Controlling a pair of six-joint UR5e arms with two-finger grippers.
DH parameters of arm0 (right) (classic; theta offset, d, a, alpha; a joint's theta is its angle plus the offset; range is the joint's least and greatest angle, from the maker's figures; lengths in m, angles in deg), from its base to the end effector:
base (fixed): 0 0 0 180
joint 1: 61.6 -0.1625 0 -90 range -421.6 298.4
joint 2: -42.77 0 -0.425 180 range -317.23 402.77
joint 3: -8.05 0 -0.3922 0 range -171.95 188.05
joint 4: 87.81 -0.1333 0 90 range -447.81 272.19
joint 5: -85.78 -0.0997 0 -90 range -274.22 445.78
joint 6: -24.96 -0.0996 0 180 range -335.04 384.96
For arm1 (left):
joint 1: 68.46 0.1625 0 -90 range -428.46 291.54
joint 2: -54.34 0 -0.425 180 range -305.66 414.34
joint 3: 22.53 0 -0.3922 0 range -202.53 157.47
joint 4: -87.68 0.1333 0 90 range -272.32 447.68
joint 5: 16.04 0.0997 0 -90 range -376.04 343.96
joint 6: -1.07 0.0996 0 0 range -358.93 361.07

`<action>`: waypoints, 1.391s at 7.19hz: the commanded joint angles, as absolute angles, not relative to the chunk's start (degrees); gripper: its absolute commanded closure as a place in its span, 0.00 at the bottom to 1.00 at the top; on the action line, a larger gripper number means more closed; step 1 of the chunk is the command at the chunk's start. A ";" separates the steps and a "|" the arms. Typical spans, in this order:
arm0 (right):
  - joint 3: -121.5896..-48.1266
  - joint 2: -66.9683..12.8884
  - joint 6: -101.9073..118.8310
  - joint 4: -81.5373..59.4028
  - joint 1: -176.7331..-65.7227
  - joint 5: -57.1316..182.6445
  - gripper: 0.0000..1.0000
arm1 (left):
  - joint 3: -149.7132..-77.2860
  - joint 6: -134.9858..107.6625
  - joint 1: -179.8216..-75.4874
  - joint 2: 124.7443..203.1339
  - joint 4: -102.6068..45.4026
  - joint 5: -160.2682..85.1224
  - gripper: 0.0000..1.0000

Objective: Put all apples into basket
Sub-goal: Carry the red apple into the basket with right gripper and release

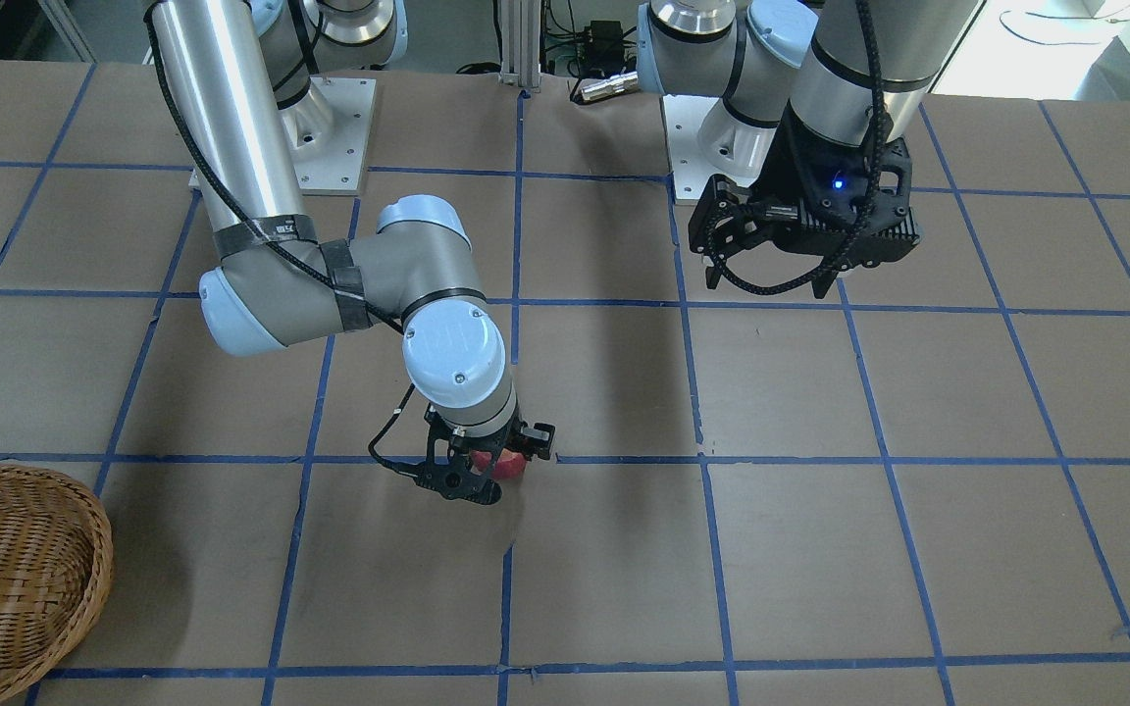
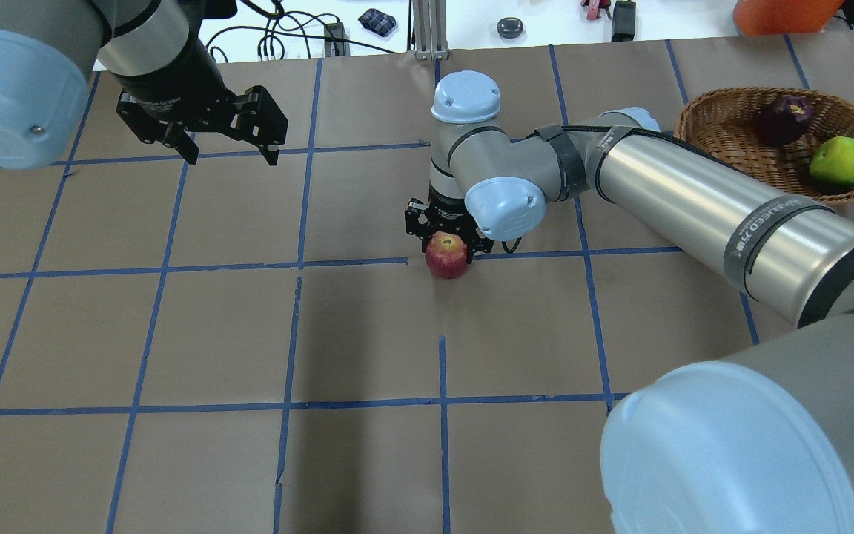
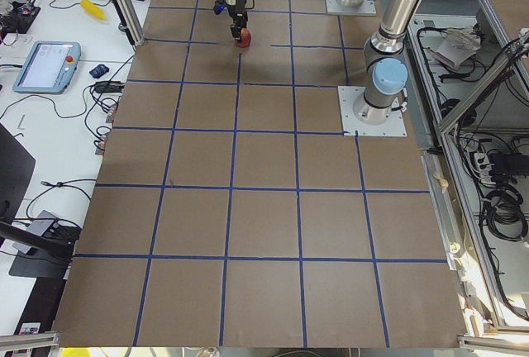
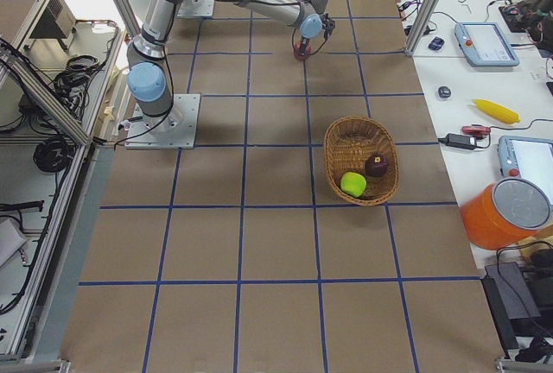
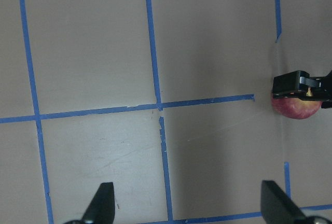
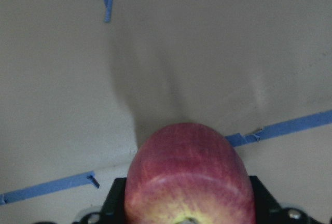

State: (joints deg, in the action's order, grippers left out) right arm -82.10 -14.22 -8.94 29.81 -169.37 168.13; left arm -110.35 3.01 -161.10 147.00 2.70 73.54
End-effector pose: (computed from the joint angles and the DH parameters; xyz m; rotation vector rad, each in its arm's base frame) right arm 0.3378 -0.5738 0.1965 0.4385 3.0240 0.2221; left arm -0.1578 -0.5125 0.4924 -0.1256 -3.1288 0.1241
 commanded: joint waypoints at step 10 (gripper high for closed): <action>-69.99 -13.41 42.45 25.45 -130.86 178.94 1.00 | -110.51 3.35 -161.10 146.63 2.60 73.43 0.00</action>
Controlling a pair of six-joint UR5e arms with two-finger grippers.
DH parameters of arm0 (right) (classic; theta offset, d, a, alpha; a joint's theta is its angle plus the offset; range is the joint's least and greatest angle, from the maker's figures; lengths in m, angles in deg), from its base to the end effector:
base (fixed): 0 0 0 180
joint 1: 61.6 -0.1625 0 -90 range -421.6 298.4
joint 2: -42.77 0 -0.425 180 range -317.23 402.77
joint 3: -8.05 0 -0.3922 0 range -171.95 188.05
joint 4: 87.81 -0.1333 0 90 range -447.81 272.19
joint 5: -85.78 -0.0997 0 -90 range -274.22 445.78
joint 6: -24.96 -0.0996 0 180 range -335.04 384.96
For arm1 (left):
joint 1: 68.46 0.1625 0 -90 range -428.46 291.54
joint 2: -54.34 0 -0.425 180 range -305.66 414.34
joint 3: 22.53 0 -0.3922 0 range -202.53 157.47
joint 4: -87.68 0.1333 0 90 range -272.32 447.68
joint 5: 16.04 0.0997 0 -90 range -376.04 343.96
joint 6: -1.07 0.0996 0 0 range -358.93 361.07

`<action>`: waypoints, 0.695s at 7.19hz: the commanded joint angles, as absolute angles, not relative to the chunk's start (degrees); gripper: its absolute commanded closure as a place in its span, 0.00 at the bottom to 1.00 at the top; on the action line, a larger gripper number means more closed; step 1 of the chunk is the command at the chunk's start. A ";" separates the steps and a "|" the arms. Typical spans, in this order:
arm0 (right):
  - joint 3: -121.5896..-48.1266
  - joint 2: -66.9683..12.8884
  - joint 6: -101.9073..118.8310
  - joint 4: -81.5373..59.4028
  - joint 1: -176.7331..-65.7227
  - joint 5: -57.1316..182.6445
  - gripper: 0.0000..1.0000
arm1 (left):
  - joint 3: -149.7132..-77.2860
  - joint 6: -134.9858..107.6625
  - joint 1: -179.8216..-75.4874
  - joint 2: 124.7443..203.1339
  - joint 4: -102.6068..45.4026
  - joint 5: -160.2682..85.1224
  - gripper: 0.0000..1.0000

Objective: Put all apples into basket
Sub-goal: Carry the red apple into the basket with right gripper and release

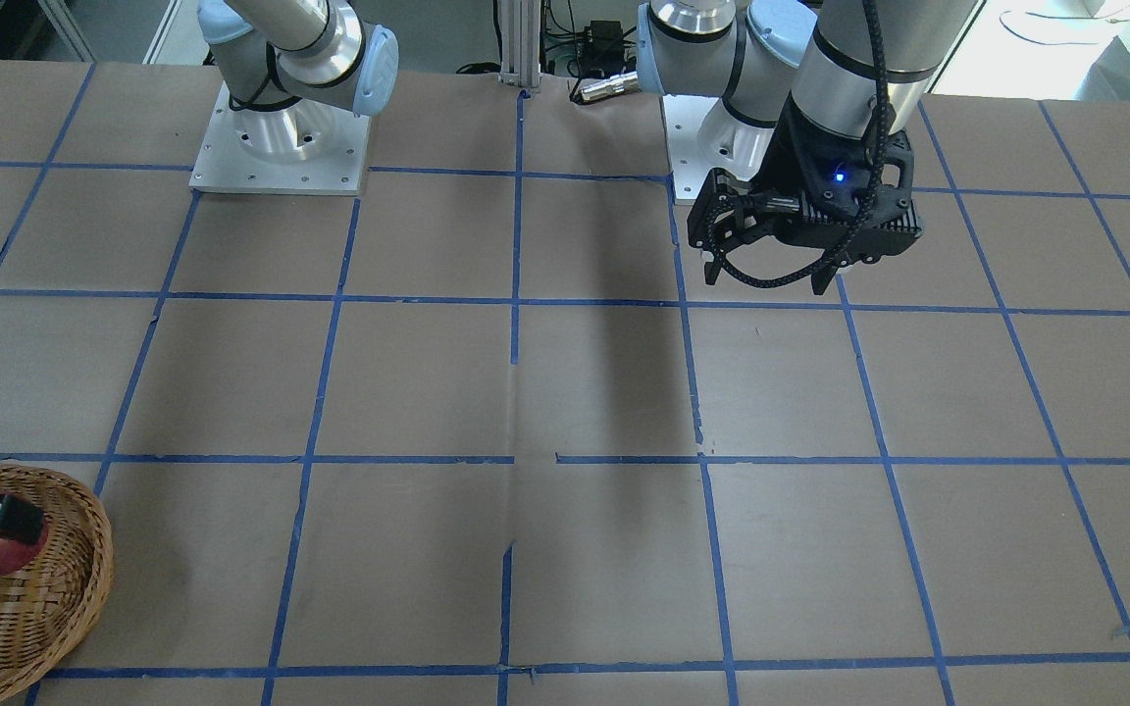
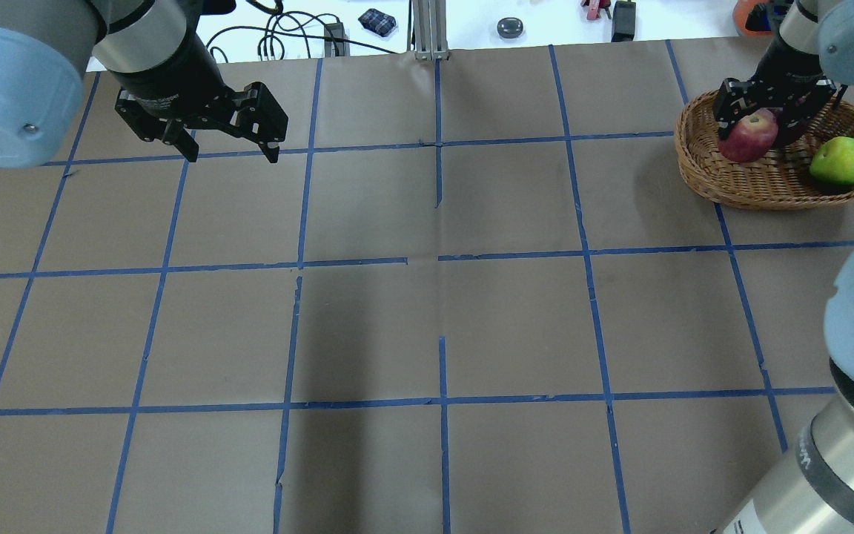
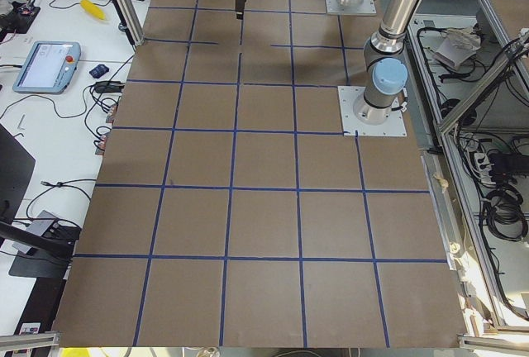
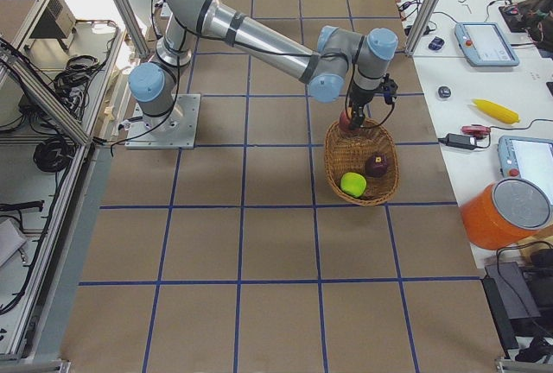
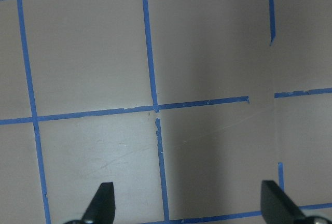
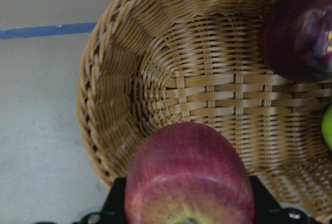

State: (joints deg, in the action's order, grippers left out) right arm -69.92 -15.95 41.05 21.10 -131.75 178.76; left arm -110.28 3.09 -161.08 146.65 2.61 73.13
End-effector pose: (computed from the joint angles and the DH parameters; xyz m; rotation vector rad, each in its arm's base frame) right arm -0.1138 -0.6926 0.2964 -0.1013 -3.0921 -0.0336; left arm -0.1582 -0.5104 0.4960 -0.1274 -3.1213 0.1327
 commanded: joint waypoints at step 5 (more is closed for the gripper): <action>-70.35 -18.54 47.82 17.36 -128.65 179.73 0.00 | -110.16 3.44 -159.25 146.90 -0.74 73.61 0.00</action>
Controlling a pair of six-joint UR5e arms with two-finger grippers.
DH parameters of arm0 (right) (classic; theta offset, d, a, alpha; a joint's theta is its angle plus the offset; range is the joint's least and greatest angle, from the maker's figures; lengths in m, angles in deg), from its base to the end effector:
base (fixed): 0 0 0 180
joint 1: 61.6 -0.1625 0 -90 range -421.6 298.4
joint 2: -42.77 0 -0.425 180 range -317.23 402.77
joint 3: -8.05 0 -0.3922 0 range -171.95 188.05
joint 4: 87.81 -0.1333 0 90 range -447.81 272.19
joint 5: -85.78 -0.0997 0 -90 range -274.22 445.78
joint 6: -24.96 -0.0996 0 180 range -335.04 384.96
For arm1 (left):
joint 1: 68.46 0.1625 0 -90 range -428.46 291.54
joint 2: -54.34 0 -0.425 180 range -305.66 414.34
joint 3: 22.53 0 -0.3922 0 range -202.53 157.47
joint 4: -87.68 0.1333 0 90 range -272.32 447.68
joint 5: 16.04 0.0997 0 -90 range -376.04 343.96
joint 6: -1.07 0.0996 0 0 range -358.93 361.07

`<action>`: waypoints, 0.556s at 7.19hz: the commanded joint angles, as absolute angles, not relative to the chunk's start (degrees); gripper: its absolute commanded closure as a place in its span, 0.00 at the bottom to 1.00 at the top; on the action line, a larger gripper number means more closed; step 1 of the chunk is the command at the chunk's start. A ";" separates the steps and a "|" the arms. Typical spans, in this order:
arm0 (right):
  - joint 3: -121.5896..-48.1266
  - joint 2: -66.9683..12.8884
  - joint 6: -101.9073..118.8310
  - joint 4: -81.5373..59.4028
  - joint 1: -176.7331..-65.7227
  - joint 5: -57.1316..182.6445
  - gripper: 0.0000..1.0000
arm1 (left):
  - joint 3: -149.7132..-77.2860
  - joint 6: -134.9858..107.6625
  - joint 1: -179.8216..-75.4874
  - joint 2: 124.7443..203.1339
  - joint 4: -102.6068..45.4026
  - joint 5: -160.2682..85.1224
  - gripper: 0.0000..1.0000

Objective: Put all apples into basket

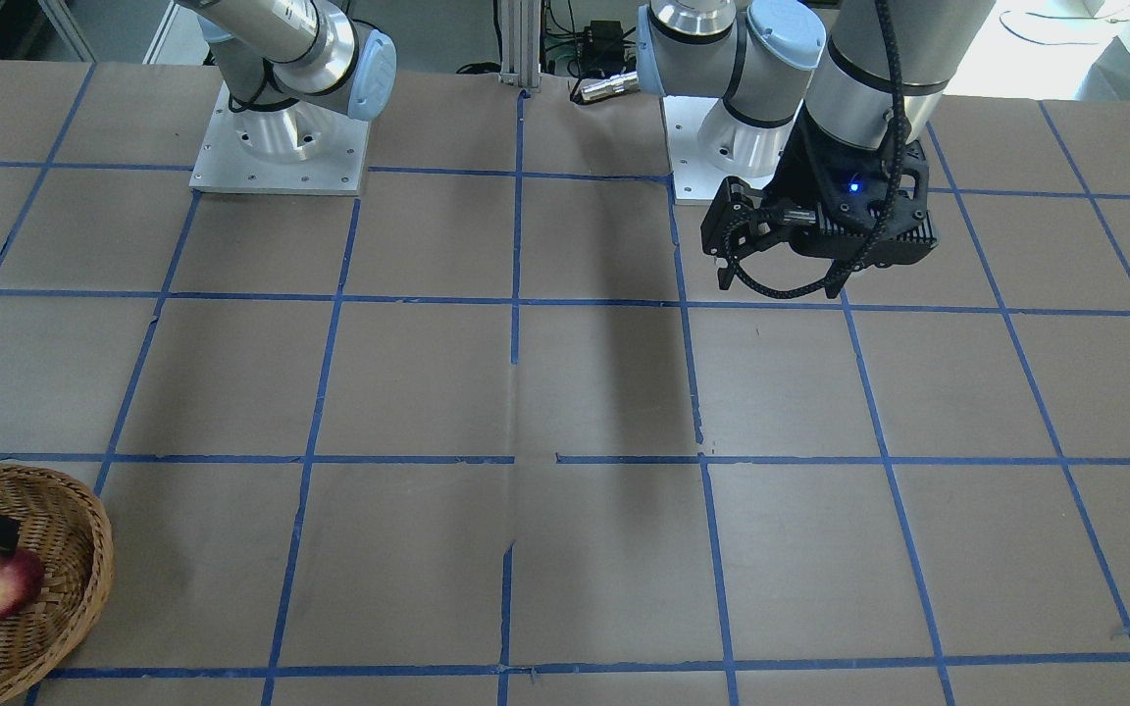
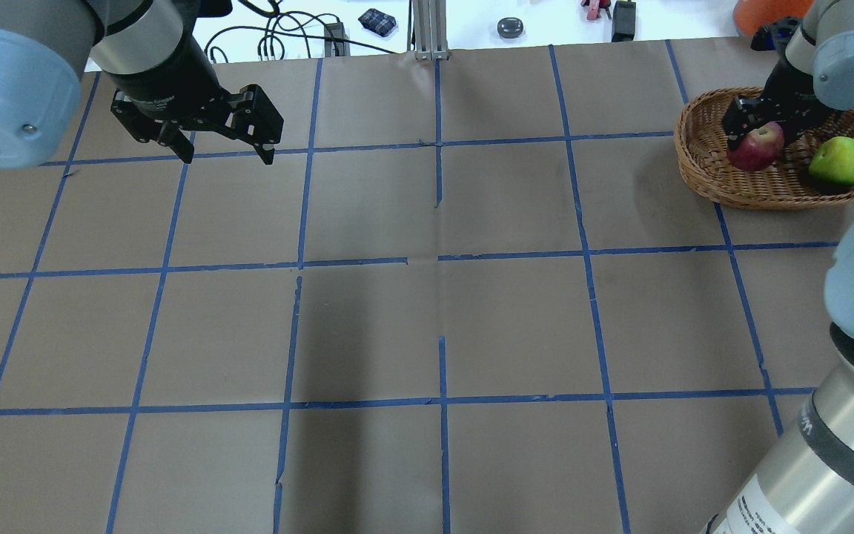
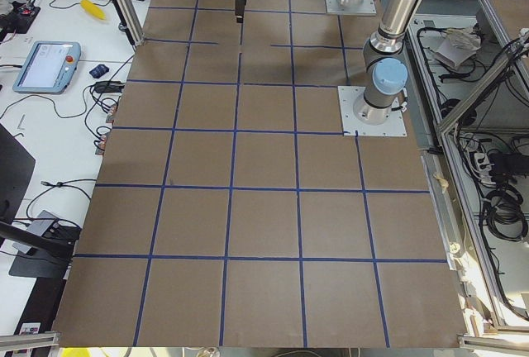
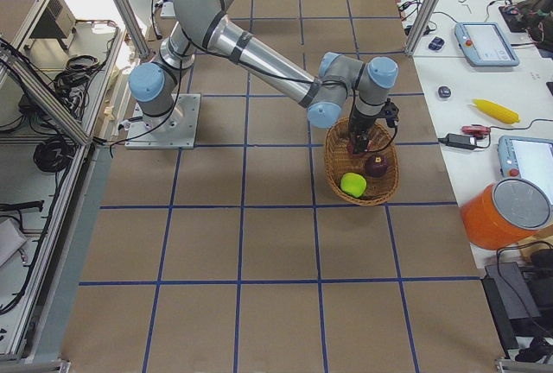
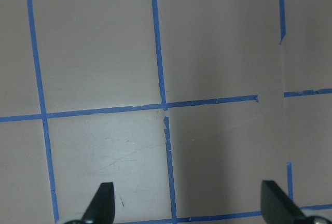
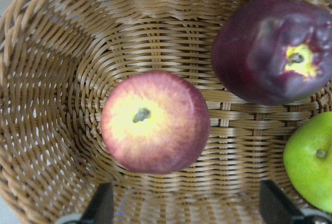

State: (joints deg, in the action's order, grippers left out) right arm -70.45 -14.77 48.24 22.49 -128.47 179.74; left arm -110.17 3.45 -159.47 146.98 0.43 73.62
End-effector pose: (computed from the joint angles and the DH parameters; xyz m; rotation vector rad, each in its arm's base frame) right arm -0.1559 -0.6869 0.2803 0.0046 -3.0821 -0.0583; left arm -0.1430 -0.5132 0.4899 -0.0929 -3.1341 0.0677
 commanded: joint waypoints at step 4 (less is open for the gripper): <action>-78.48 -39.10 29.79 -0.10 -143.02 177.38 0.00 | -110.33 3.44 -159.25 146.72 -1.09 73.61 0.00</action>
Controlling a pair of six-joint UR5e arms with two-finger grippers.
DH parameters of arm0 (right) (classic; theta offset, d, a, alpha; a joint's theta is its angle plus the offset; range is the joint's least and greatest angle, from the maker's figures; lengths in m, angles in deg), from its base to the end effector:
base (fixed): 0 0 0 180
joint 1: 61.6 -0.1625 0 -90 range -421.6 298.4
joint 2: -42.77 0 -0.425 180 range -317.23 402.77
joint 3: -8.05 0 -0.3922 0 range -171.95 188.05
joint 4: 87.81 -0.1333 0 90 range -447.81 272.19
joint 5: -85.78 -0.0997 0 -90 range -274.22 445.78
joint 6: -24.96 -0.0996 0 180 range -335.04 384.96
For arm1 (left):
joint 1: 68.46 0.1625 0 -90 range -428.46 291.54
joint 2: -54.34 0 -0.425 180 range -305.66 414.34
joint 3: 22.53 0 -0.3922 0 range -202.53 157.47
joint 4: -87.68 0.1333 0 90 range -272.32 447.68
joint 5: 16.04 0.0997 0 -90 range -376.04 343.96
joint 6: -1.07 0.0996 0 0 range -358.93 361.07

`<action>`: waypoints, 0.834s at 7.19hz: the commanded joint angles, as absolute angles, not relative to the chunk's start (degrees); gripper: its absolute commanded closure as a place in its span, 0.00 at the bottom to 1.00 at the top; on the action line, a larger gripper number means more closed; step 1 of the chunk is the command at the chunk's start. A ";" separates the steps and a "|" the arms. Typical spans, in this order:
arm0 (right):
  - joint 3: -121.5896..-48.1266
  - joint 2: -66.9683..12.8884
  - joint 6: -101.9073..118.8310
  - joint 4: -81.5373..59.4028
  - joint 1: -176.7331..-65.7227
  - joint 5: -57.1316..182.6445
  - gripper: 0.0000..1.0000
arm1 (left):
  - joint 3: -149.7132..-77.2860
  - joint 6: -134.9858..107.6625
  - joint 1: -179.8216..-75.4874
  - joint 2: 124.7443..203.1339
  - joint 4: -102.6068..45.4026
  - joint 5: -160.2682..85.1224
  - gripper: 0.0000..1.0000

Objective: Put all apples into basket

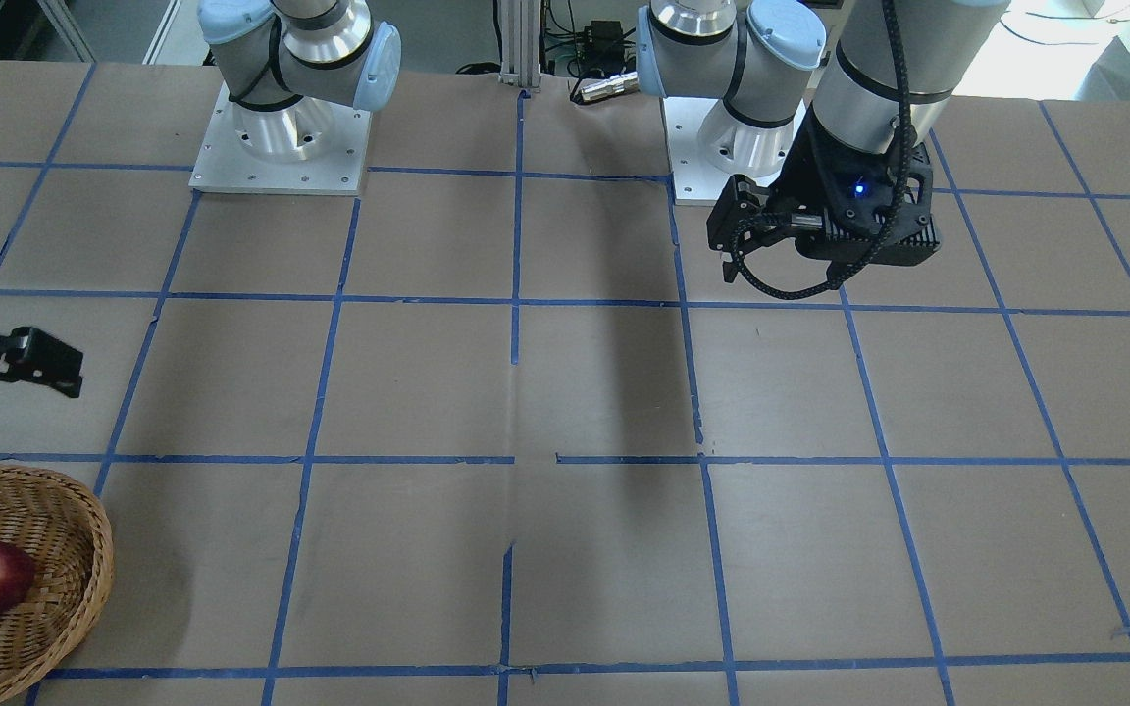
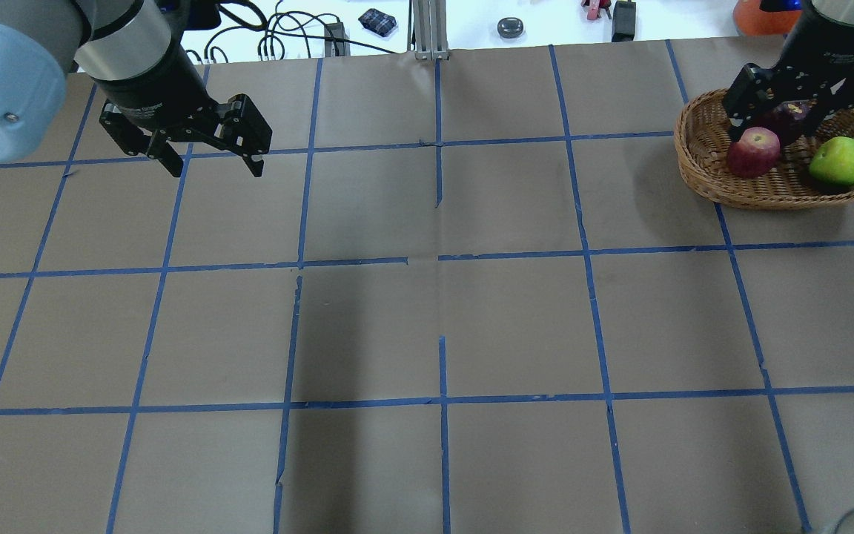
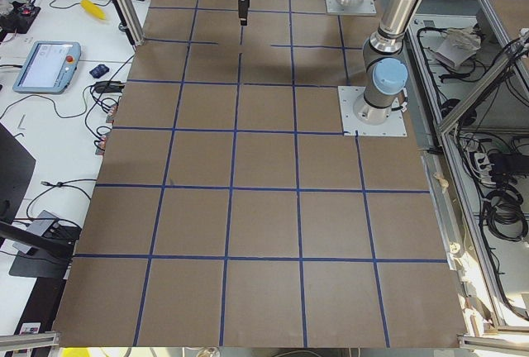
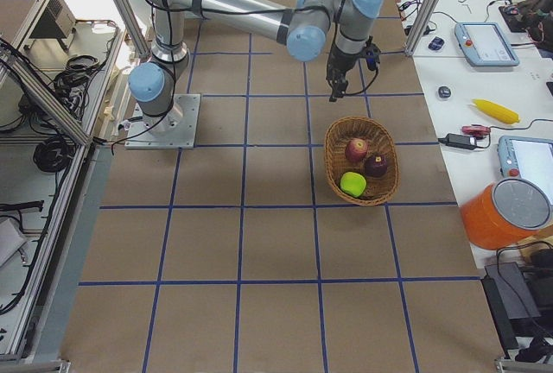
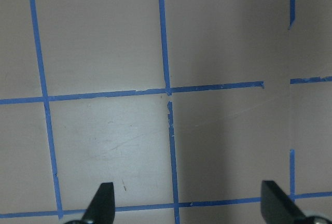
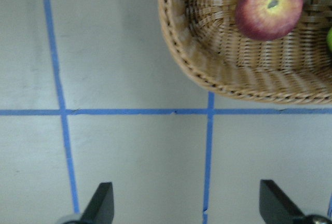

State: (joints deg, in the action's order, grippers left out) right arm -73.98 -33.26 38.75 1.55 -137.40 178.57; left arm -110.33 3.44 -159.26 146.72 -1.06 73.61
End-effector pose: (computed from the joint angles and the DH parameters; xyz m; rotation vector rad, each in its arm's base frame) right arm -0.0178 -0.5940 0.4236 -0.0067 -3.1164 -0.1938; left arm -0.1410 -0.5095 0.4882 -0.0868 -3.1344 0.0297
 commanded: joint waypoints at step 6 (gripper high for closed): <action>-84.68 -47.93 17.05 0.17 -151.69 175.78 0.00 | -110.25 3.44 -159.07 146.72 -1.09 73.61 0.00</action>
State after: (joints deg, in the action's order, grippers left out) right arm -85.19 -47.51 17.04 0.77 -151.60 176.17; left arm -110.25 3.44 -159.12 146.72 -1.12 73.66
